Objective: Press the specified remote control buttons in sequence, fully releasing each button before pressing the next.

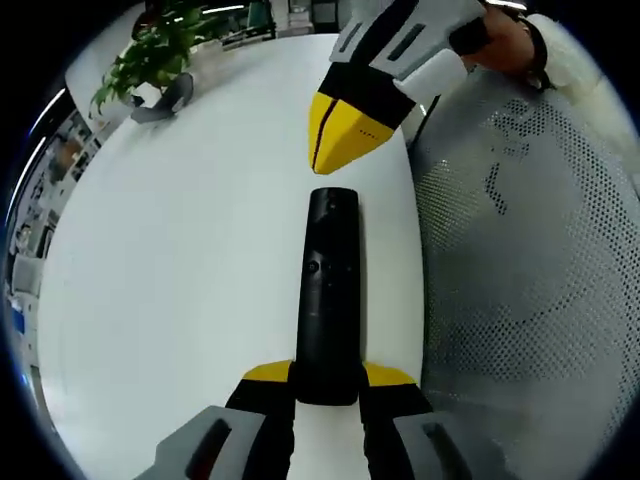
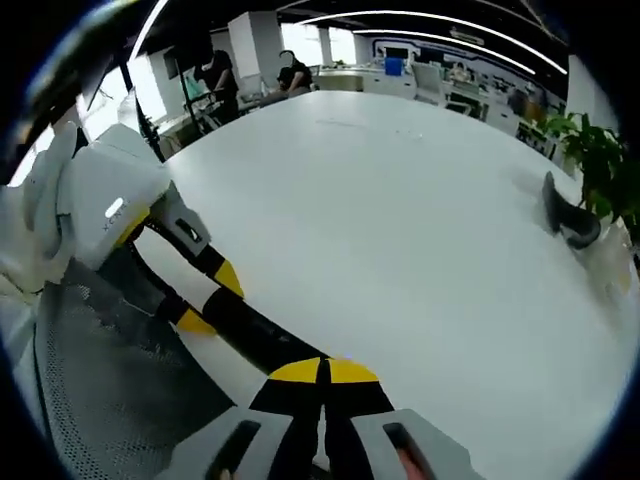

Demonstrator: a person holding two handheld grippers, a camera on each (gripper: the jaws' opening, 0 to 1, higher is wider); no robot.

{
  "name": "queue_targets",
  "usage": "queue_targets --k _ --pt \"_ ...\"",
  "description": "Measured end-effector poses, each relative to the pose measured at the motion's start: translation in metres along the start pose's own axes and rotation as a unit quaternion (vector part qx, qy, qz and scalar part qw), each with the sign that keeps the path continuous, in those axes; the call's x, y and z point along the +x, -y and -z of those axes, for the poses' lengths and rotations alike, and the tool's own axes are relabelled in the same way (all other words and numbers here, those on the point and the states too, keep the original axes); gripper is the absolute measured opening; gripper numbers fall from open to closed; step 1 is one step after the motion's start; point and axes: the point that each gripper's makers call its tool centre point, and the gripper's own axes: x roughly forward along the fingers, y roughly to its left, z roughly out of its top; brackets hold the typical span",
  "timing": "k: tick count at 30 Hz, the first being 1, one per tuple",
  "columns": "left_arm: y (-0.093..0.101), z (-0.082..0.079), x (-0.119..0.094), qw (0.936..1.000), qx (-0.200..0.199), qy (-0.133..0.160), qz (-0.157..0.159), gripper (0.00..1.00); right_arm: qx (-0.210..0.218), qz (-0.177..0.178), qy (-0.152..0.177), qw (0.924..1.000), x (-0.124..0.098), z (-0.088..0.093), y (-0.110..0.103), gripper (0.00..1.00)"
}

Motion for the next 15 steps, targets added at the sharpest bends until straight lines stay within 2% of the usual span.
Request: queue_targets --k 2,5,9,15 --pt "0.002 0.000 0.000 1.0000 0.001 -0.002 -0.001 0.24 0.011 -0.004 -0.011 0.9999 0.002 0.004 -0.001 0.00" --pt "0.006 0.001 0.000 0.9999 0.001 -0.010 0.004 0.24 0.057 -0.026 -0.041 0.9972 0.004 0.014 -0.006 0.00" --pt "0.008 0.001 0.000 0.9997 0.001 -0.024 0.000 0.24 0.073 -0.040 -0.060 0.9948 0.004 0.020 -0.011 0.00" --pt "0.009 0.003 0.000 0.9997 -0.004 -0.023 0.000 0.24 0.079 -0.031 -0.055 0.9949 0.005 0.020 -0.005 0.00"
